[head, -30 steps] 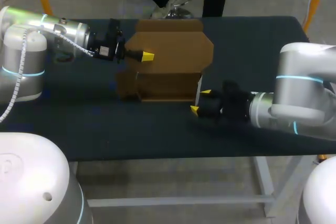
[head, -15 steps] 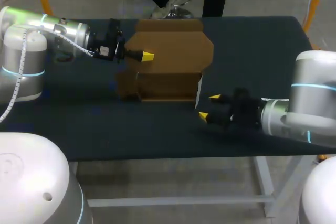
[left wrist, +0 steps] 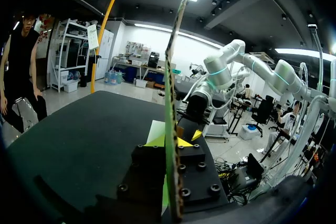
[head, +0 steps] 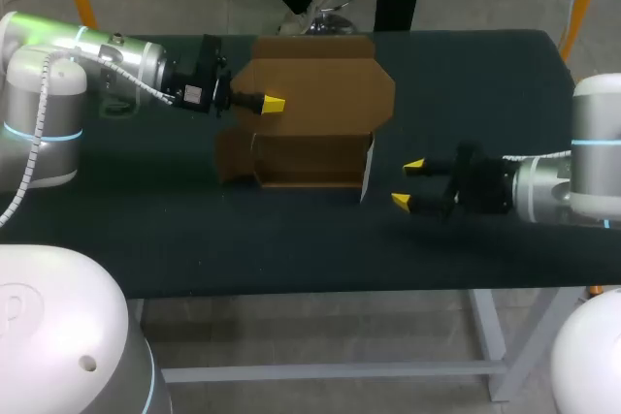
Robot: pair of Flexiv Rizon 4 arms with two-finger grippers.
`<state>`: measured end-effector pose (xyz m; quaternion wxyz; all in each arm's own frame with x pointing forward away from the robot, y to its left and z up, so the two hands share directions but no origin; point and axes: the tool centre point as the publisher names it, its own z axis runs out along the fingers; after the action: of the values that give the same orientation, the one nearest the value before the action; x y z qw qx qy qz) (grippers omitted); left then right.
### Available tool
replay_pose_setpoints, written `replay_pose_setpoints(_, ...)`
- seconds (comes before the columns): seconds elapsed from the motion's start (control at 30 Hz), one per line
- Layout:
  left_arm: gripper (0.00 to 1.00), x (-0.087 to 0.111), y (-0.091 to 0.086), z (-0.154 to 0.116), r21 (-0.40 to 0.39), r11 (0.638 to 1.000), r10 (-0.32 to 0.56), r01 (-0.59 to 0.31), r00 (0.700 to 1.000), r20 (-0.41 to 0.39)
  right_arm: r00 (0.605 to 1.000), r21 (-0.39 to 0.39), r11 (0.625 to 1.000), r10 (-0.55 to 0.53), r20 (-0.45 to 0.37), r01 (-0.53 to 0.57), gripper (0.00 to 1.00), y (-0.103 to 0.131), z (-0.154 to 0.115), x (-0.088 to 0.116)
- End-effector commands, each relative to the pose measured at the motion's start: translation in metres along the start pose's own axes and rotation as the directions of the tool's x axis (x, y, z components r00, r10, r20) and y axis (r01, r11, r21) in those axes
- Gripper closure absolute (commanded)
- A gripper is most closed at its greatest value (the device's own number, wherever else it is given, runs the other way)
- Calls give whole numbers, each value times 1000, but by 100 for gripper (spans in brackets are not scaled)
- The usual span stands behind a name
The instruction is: Assemble the packaging by folding the flat box into shape, placing the metal phone stand inside, and closing the box properly
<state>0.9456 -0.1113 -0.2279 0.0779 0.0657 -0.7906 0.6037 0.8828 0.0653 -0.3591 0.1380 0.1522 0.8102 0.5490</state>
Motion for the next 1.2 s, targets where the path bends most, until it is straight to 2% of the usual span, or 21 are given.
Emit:
replay_pose_setpoints(0.03,100,-1,2,1,-3,1000,-1,1,1000,-3,996,16,1000,-16,-83,17,29,3,3,-12)
replay_pose_setpoints(0.13,100,-1,2,1,-3,1000,-1,1,1000,-3,994,19,999,-33,-105,35,31,5,6,-19)
replay_pose_setpoints(0.3,100,-1,2,1,-3,1000,-1,1,1000,-3,990,9,999,-40,-136,42,29,3,18,-28)
replay_pose_setpoints(0.5,100,-1,2,1,-3,1000,-1,1,1000,-3,983,6,998,-55,-173,57,37,3,32,-35)
replay_pose_setpoints(0.6,100,-1,2,1,-3,1000,-1,1,1000,-3,980,6,998,-68,-186,70,38,4,37,-35)
replay_pose_setpoints(0.87,100,-1,2,1,-3,1000,-1,1,1000,-3,979,16,996,-78,-191,82,50,6,52,-34)
replay_pose_setpoints(1.2,100,-1,2,1,-3,1000,-1,1,1000,-3,982,-13,998,-60,-179,59,53,8,65,-33)
